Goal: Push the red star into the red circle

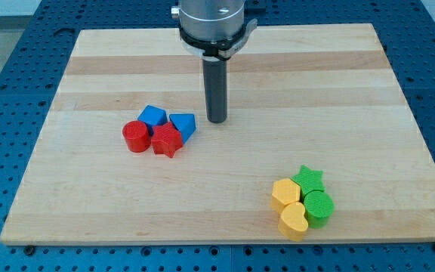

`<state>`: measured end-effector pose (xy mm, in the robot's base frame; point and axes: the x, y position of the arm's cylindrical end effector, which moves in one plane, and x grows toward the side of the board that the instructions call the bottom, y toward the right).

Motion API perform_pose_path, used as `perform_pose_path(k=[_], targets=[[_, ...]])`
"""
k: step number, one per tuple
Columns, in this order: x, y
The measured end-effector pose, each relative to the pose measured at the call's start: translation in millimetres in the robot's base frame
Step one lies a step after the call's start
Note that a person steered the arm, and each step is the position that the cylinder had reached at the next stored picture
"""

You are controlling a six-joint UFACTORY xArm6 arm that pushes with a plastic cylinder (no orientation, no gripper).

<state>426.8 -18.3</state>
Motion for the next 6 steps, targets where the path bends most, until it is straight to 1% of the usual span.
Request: perform_pose_path(k=[1, 2, 3, 4, 5, 6], targets=[[0, 0], [13, 32], [49, 38], [65, -1], [71, -45], [70, -64]])
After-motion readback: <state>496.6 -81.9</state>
